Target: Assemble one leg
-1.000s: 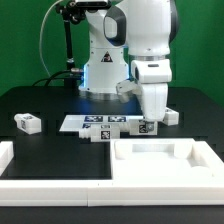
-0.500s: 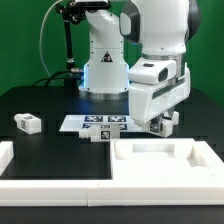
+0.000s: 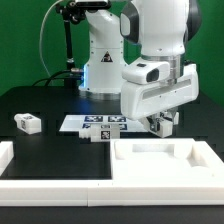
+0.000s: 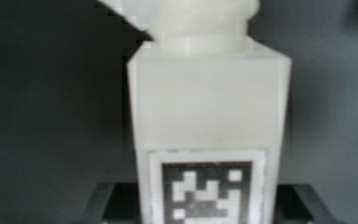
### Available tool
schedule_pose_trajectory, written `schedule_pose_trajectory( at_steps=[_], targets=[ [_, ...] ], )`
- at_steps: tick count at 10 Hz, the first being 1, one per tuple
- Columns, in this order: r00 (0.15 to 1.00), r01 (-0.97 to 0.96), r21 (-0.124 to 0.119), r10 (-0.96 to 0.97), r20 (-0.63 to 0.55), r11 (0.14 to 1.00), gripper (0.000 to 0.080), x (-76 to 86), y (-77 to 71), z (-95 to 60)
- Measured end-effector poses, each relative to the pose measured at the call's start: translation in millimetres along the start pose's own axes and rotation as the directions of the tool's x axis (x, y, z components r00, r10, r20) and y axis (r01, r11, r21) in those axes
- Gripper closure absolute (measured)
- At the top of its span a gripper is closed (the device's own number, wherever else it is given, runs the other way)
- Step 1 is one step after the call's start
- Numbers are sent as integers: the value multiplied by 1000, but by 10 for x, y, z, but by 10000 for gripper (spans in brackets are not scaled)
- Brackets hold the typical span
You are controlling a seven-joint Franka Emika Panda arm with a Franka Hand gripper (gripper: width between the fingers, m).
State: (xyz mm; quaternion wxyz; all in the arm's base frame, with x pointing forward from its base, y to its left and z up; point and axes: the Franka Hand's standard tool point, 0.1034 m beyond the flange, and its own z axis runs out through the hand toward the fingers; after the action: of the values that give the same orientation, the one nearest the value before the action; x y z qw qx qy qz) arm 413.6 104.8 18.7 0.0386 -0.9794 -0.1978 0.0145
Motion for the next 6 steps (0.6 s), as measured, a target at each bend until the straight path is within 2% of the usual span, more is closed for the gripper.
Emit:
schedule_pose_trajectory(
  at_steps=[3,6],
  targets=[
    [933,-358,41,358,-10,933,515,27,42,66],
    [934,-357,43,357,-11,933,515,30,34,66]
  ],
)
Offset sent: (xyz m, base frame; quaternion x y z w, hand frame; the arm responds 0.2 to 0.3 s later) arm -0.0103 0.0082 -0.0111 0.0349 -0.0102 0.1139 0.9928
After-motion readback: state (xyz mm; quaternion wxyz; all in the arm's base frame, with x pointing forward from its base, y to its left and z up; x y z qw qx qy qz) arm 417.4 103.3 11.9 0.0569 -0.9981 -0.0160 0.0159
